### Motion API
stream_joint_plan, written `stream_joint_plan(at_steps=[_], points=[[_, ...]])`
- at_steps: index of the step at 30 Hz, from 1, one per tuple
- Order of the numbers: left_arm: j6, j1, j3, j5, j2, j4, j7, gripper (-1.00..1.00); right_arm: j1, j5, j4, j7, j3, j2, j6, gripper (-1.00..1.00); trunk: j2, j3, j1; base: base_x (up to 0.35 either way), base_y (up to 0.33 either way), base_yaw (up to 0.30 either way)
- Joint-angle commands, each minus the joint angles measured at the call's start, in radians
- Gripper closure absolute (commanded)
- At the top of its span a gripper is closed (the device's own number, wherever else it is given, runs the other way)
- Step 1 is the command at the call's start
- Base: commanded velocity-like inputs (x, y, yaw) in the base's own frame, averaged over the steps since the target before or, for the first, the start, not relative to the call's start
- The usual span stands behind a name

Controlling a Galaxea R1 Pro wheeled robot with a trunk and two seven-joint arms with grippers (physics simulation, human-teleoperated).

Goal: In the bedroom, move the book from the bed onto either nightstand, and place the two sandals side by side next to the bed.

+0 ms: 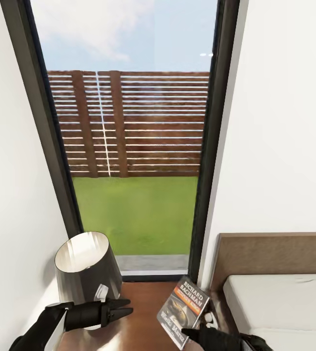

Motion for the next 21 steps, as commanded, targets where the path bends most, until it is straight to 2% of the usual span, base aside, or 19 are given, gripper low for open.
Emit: stream_joint_plan(at_steps=[1,2,4,5,6,7,9,10,11,12,16,21], points=[[0.011,-0.001,0.0,0.003,-0.001,0.0,-0.003,-1.0,-0.002,-0.008,-0.006,-0.011,0.002,0.019,0.012,1.0,-0.001,-0.001,0.0,0.0,0.0,0.0],[0.011,-0.001,0.0,0.003,-0.001,0.001,-0.003,-1.0,-0.002,-0.009,-0.009,-0.021,0.002,0.028,0.013,1.0,-0.001,-0.001,0.0,0.0,0.0,0.0],[0.011,-0.001,0.0,0.003,-0.002,0.002,-0.003,-1.0,-0.004,-0.021,-0.016,-0.077,0.002,0.062,0.015,1.0,-0.001,-0.001,0.0,0.0,0.0,0.0],[0.011,-0.001,0.0,0.003,-0.002,0.002,-0.003,-1.0,-0.005,-0.027,-0.016,-0.087,0.002,0.066,0.016,1.0,-0.001,-0.001,0.0,0.0,0.0,0.0],[0.011,-0.001,0.0,0.004,-0.002,0.002,-0.002,-1.0,-0.006,-0.06,-0.018,-0.12,0.002,0.078,0.016,1.0,-0.001,-0.001,0.0,0.0,0.0,0.0],[0.011,-0.001,0.0,0.004,-0.002,0.002,-0.002,-1.0,-0.006,-0.071,-0.018,-0.128,0.002,0.081,0.016,1.0,-0.001,-0.001,0.0,0.0,0.0,0.0],[0.011,-0.001,0.0,0.005,-0.003,0.003,0.0,-1.0,-0.007,-0.118,-0.019,-0.149,0.002,0.092,0.017,1.0,-0.001,-0.001,0.0,0.0,0.0,0.0],[0.011,-0.001,0.001,0.007,-0.006,0.004,0.002,-1.0,-0.007,-0.143,-0.021,-0.155,0.002,0.096,0.027,1.0,-0.001,-0.001,0.0,0.0,0.0,0.0],[0.01,-0.001,0.001,0.008,-0.014,0.005,0.005,-1.0,-0.007,-0.201,-0.041,-0.161,0.002,0.1,0.121,1.0,-0.001,-0.001,0.0,0.0,0.0,0.0],[0.01,-0.001,0.002,0.008,-0.017,0.005,0.005,-1.0,-0.007,-0.217,-0.051,-0.162,0.002,0.1,0.168,1.0,-0.001,-0.001,0.0,0.0,0.0,0.0],[0.01,-0.001,0.003,0.009,-0.023,0.005,0.009,-1.0,-0.007,-0.248,-0.068,-0.164,0.001,0.1,0.265,1.0,-0.001,-0.001,0.0,0.0,0.0,0.0],[0.009,-0.001,0.003,0.009,-0.026,0.009,0.01,-1.0,-0.007,-0.274,-0.072,-0.164,0.001,0.099,0.294,1.0,-0.001,-0.001,0.0,0.0,0.0,0.0]])
